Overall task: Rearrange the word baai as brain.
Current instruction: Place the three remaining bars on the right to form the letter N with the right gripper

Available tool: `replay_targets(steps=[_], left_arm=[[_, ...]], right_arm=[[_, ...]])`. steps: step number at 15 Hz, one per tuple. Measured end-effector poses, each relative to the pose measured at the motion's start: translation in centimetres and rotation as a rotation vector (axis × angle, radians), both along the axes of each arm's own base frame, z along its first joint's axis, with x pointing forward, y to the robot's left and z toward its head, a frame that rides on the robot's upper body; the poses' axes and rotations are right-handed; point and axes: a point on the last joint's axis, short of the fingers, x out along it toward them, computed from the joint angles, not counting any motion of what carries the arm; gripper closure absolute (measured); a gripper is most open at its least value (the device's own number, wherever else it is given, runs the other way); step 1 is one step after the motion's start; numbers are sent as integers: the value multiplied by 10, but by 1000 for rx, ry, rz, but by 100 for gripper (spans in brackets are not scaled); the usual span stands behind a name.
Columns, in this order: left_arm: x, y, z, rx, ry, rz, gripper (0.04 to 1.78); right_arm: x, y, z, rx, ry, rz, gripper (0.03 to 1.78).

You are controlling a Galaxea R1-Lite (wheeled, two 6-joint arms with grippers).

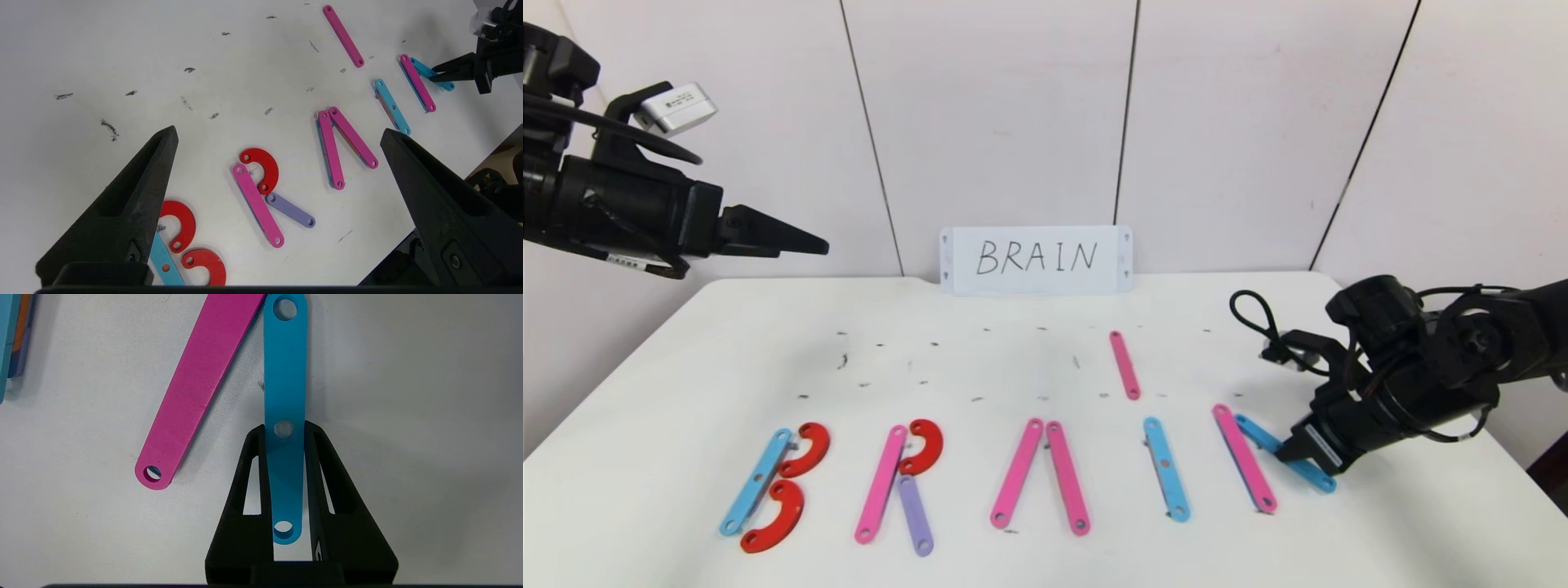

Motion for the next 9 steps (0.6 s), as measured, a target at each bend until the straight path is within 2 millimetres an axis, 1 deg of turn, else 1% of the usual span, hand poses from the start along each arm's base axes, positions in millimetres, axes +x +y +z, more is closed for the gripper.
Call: replay_targets(steps=[2,4,5,7,9], left_arm=[[0,0,0,0,0,0,8],[0,0,0,0,1,0,8],[0,0,0,-1,1,0,8],[0,0,0,-1,1,-1,8],[0,0,0,-1,2,-1,8]], right_arm=[[0,0,0,0,-2,1,151],[0,0,0,2,-1,1,140],[-1,0,0,2,1,1,131],[-1,0,1,2,-1,1,102],[-2,0,3,3,-4,1,67]])
